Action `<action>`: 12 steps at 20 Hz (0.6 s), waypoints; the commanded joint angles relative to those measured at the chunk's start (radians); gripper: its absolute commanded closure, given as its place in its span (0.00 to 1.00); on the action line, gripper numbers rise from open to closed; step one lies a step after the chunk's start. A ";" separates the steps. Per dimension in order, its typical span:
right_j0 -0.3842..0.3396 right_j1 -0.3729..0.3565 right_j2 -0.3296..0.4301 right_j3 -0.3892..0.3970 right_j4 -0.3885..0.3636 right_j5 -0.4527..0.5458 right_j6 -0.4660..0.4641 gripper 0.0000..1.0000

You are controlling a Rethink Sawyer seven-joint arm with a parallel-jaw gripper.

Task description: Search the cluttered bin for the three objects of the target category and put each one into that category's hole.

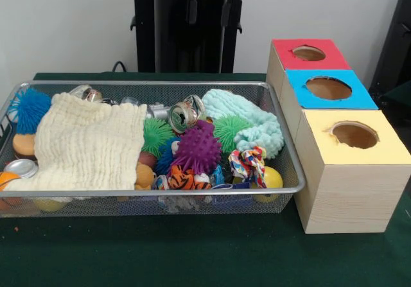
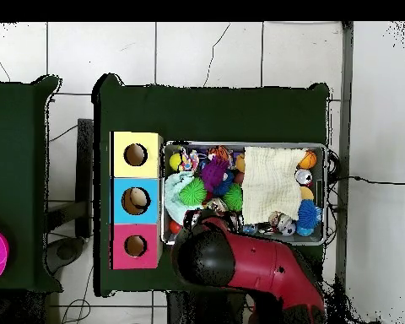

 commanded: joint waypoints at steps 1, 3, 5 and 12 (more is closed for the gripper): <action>-0.054 0.089 0.131 -0.042 -0.065 -0.050 -0.044 0.00; -0.066 0.092 0.144 -0.048 -0.072 -0.046 -0.044 0.00; -0.076 0.098 0.153 -0.058 -0.081 -0.042 -0.043 0.00; -0.099 0.106 0.175 -0.069 -0.107 -0.024 -0.029 0.00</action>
